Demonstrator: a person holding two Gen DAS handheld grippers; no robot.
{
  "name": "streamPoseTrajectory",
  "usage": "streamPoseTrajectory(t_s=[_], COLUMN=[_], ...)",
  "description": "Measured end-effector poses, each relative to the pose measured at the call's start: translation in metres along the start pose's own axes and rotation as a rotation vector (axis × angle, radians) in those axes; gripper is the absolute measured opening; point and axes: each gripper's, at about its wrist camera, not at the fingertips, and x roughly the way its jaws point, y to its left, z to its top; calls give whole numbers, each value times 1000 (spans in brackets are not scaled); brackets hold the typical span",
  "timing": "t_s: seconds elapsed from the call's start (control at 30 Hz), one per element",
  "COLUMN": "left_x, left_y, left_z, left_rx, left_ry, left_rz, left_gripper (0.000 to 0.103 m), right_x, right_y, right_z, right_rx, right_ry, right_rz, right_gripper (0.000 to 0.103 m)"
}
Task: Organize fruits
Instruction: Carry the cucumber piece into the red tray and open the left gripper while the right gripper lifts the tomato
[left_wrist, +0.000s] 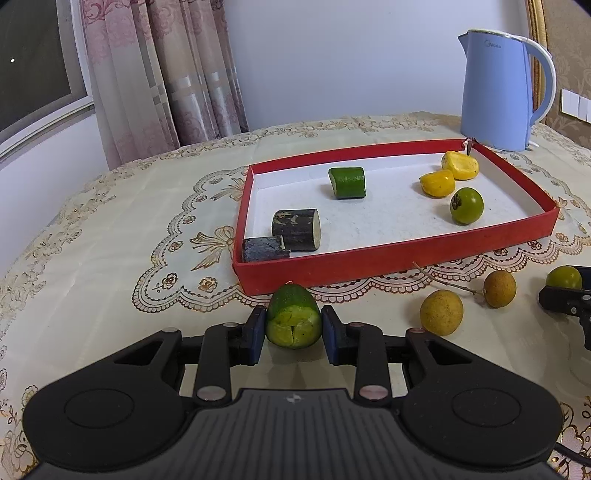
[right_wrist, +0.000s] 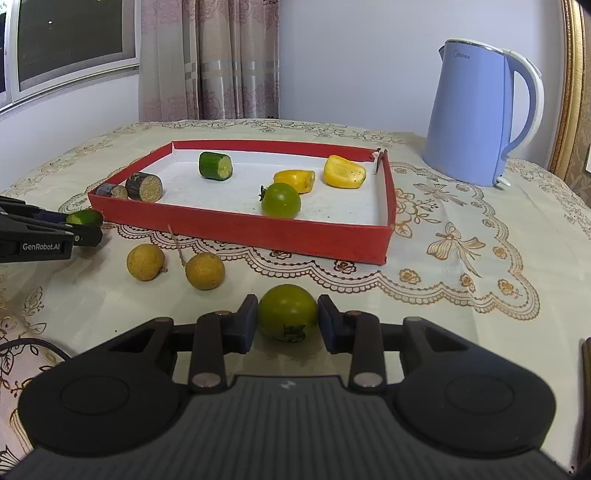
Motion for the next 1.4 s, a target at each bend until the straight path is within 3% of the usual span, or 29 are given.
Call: streamPoseTrajectory(t_s=[0.3, 0.83, 1.07, 1.27, 1.4], left_x=[-7, -6, -7, -5, -6], left_y=[2, -2, -8, -10, -3], left_z=[2, 16, 28, 36, 38], left_rx=[-4, 12, 27, 21, -11], left_ry=[-19, -47, -77, -87, -80], left_rz=[6, 34, 55, 42, -13], left_gripper=[31, 31, 31, 31, 31], right_x=[-4, -23, -23, -26, -28], right_y=[0, 8, 11, 8, 7], right_z=[-2, 19, 18, 18, 17], right_rx=[9, 29, 36, 47, 50], right_ry=[-23, -160, -170, -177, -179], right_rz=[-9, 21, 35, 34, 34], right_gripper=[32, 32, 32, 32, 32])
